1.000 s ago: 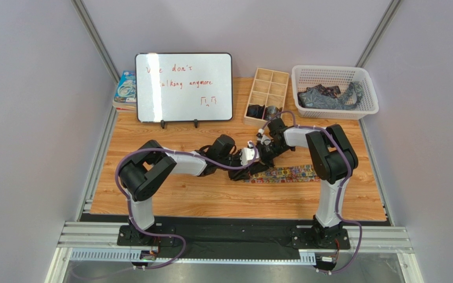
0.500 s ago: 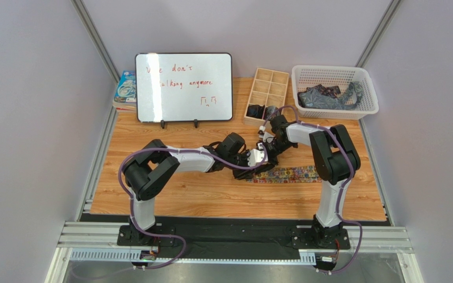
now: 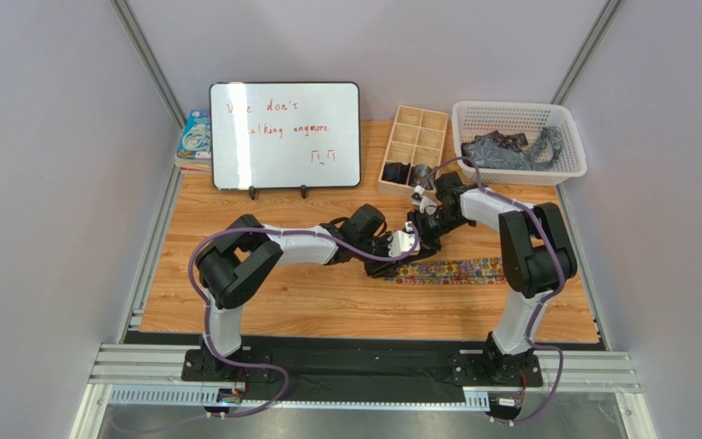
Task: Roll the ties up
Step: Roll the tie at the center of the board.
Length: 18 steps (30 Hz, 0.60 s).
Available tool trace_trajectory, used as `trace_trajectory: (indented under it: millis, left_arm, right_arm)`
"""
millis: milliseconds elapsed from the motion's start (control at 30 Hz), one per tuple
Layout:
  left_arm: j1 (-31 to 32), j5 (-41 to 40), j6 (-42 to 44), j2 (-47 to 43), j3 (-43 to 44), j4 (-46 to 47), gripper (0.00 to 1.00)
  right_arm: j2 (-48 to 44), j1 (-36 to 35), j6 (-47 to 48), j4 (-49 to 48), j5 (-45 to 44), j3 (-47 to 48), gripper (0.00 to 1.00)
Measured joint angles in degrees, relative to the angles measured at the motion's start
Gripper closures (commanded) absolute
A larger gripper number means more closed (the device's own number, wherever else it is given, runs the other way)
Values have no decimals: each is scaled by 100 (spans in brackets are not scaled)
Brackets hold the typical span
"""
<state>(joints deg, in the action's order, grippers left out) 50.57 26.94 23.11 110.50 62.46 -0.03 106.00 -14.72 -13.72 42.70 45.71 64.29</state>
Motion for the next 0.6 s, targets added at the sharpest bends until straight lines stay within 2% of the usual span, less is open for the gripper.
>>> trace_trajectory:
  millis: [133,433,533,567,600]
  left_arm:
    - [2,11,26,20,39,-42,81]
    - [7,24,42,42,74,-66,80]
    - [9,22,48,42,76,-72,78]
    - [9,20,48,42,76,-74,76]
    - [9,20,48,42,76,-74,74]
  right_arm:
    - [-201,-4,-46,-9,227,-85,62]
    - [-323,-214,-223,-181,216,-289,63]
    - [-162,-260,-271,-282,101,-289,72]
    - [-111,-262,-295,-304,74,-289,87]
    - [-90,-262,-304,-304,68,-291,90]
